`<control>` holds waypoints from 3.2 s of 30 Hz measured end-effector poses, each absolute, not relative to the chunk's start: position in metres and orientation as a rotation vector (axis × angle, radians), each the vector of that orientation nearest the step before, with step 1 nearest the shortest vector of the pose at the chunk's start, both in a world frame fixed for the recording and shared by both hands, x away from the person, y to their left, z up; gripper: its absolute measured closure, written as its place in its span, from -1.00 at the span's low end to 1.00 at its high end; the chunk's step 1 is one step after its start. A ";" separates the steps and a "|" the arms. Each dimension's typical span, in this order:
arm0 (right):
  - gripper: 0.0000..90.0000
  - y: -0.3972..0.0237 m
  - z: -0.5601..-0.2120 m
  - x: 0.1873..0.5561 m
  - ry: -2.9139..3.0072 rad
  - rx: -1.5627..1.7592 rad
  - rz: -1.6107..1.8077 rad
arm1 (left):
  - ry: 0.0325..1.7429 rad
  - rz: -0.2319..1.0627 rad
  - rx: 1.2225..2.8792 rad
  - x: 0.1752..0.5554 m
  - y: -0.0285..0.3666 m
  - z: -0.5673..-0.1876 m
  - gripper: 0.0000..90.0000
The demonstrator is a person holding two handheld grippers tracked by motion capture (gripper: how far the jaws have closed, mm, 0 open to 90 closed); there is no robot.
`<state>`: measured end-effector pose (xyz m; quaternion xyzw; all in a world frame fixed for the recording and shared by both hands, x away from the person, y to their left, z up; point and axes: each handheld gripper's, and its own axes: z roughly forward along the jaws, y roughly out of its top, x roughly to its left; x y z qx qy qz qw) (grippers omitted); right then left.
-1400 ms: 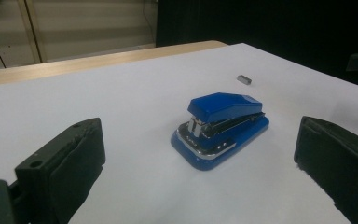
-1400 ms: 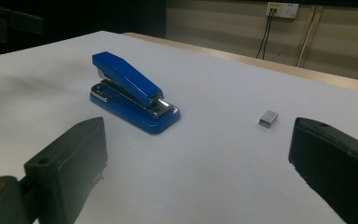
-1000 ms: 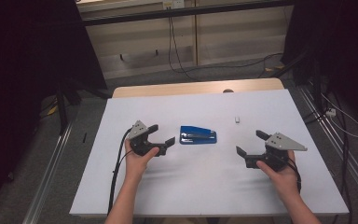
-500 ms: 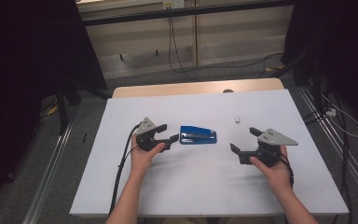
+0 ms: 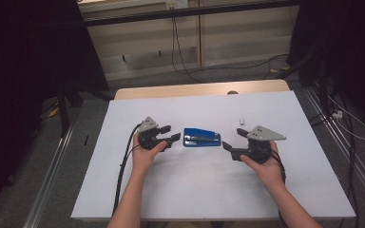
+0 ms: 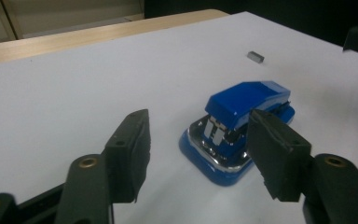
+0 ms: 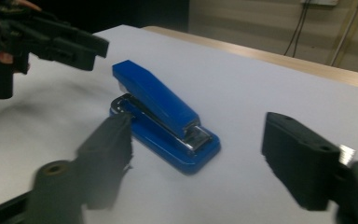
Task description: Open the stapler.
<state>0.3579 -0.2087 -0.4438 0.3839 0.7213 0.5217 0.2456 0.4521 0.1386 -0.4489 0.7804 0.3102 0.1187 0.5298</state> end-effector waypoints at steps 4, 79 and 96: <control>0.51 -0.198 -0.448 0.364 2.080 1.005 1.420 | 0.756 0.291 1.890 0.457 0.137 -0.451 -0.13; 1.00 -0.105 -0.465 0.419 2.337 0.705 1.178 | 0.688 0.147 1.959 0.463 0.117 -0.453 1.00; 1.00 -0.104 -0.460 0.412 2.179 0.815 1.271 | 0.662 0.141 1.884 0.462 0.113 -0.440 1.00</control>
